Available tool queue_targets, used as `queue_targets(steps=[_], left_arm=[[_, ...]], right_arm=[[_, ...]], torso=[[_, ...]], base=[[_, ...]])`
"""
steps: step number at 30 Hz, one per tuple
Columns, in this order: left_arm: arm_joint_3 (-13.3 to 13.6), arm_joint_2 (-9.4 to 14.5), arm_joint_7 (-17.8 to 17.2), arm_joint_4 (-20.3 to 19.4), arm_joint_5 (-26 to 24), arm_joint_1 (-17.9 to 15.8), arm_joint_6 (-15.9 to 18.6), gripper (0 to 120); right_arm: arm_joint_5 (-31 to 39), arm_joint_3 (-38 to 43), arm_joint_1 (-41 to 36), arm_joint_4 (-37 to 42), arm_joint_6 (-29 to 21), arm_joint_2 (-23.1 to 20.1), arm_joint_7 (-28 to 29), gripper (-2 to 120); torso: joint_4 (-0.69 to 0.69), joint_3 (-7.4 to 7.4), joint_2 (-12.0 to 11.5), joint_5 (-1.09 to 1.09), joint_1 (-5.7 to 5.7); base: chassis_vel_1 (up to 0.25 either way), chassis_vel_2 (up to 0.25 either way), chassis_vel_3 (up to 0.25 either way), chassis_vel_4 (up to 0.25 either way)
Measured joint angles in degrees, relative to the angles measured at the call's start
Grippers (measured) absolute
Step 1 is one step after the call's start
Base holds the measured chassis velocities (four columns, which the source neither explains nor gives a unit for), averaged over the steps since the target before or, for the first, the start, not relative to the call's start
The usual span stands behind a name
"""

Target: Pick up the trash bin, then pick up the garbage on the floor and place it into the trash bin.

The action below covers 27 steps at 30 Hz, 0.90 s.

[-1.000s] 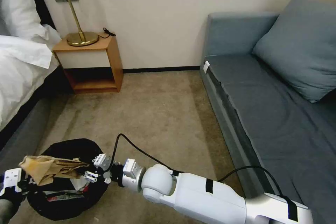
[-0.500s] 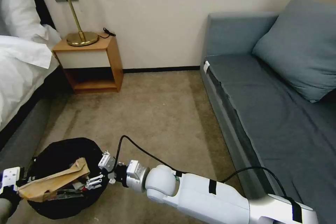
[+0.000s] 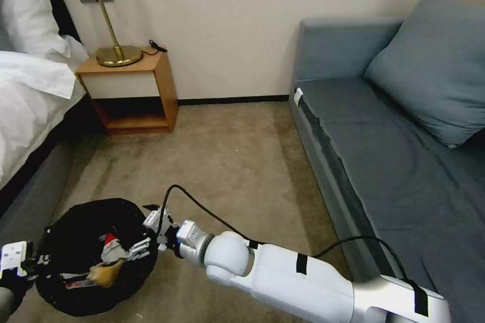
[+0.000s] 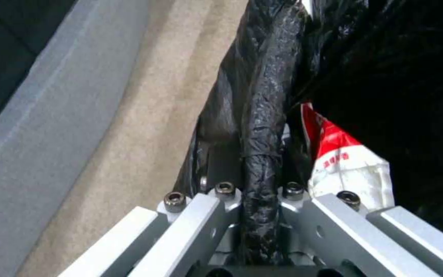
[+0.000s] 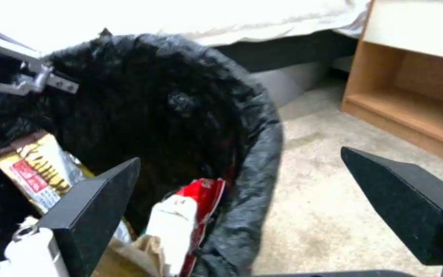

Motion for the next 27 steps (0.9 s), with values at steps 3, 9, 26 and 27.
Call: queue_targets(steps=[3,9,26,27], left_arm=[[-0.1,0.2,-0.2,0.6,-0.9,-0.5,0.0,2],[-0.4,0.6,-1.4,2.7,-4.4,-1.4,0.0,2],[-1.1,3.1,-7.8,14.9,-20.0,-6.1,0.0,2],[-0.8,2.9,-8.0,15.5,-20.1,-6.1,0.0,2]], right_arm=[[-0.4,1.6,-1.0,2.1,1.7,-2.1,-0.3,100],[-3.0,6.0,-4.0,5.4,4.6,-4.8,0.8,100],[-11.3,43.9,-40.3,27.8,10.7,-13.2,-0.4,100],[-12.2,48.0,-44.0,29.3,11.6,-12.1,-0.5,100]], torso=[[0.0,0.0,0.0,0.0,0.0],[0.0,0.0,0.0,0.01,0.0],[0.0,-0.01,0.0,0.01,0.0],[-0.01,-0.01,0.0,0.01,0.0]], base=[[0.0,0.0,0.0,0.0],[0.0,0.0,0.0,0.0],[0.0,0.0,0.0,0.0],[0.0,0.0,0.0,0.0]])
